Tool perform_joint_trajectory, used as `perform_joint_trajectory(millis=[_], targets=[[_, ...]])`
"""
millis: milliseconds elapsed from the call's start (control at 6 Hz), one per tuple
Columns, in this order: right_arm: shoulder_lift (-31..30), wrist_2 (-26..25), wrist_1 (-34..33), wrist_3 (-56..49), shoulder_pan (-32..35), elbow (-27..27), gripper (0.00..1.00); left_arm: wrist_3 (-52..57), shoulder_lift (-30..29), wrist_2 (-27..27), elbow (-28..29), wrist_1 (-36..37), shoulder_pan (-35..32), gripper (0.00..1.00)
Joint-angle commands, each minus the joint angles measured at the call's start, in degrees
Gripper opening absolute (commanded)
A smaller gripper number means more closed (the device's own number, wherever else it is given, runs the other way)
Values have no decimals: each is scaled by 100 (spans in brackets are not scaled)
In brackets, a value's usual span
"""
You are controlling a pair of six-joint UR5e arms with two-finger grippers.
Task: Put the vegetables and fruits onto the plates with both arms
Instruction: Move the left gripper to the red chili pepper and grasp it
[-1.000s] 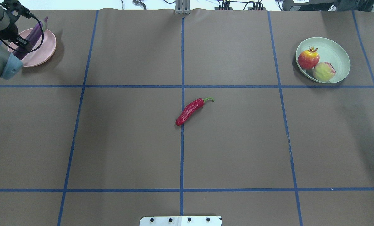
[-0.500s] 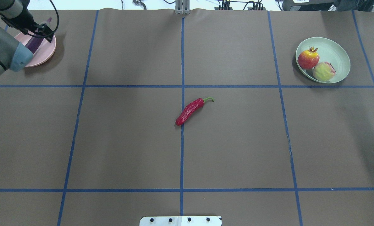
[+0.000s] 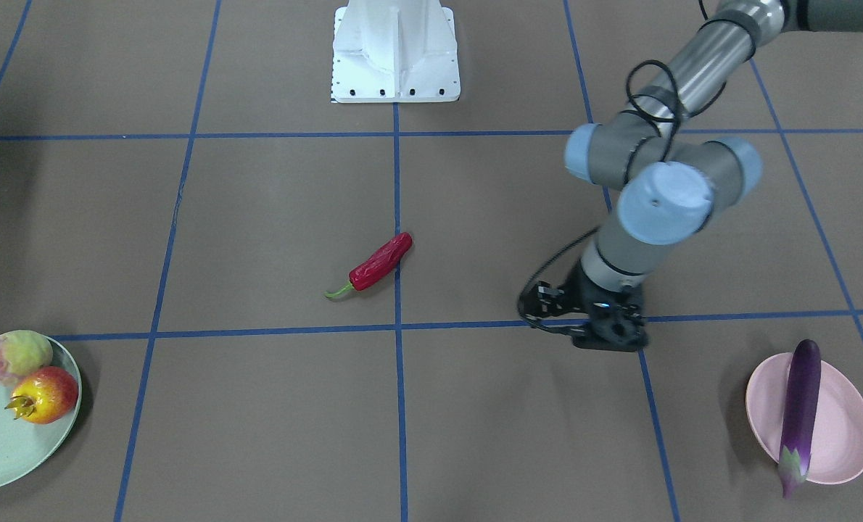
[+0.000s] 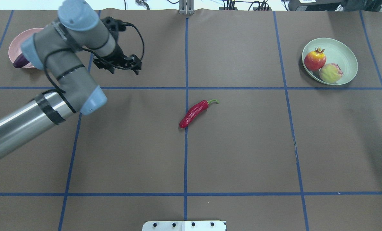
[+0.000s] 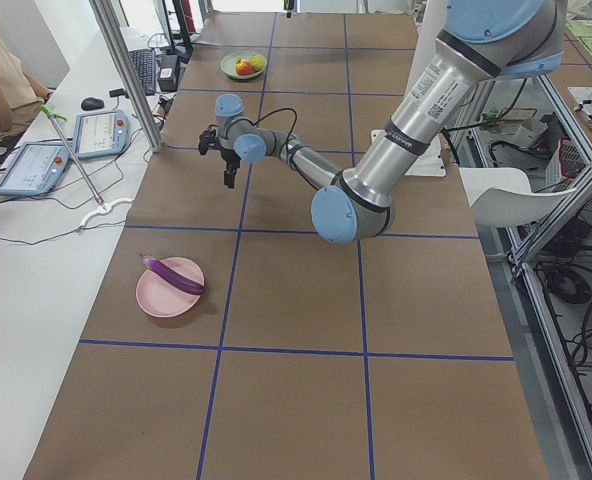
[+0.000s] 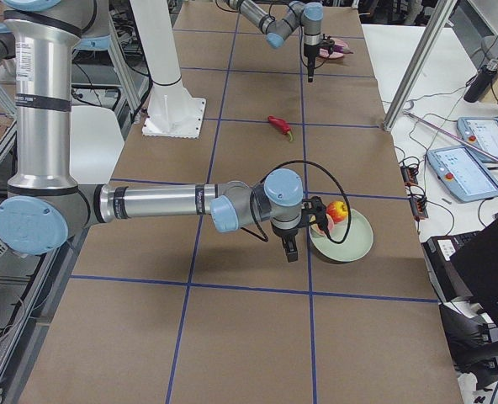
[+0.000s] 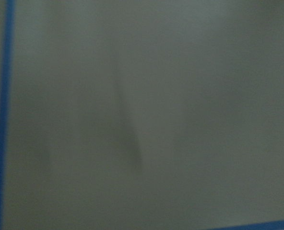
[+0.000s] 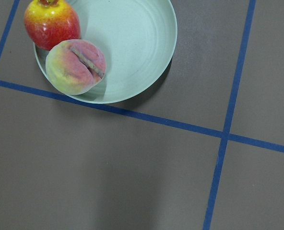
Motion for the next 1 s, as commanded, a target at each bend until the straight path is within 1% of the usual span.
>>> perform_joint_trajectory(millis=[0, 167, 333, 500, 667, 833], targets=[[0, 0, -5, 0, 0, -9, 100, -210, -453, 851, -32, -44, 1126, 92], [-18, 0, 4, 0, 0, 0, 100, -209, -811, 1612, 11, -70, 1436, 99], [-18, 0, 4, 0, 0, 0, 100, -209, -1137, 1620, 256, -62, 1457, 99], [0, 0, 4, 0, 0, 0, 100, -192, -1506, 1681, 971, -88, 1692, 99], [17, 0, 4, 0, 0, 0, 100, 87, -1553, 1821, 1153, -79, 1668, 94], [17, 0, 4, 0, 0, 0, 100, 272, -1553, 1848, 1172, -79, 1563, 94]])
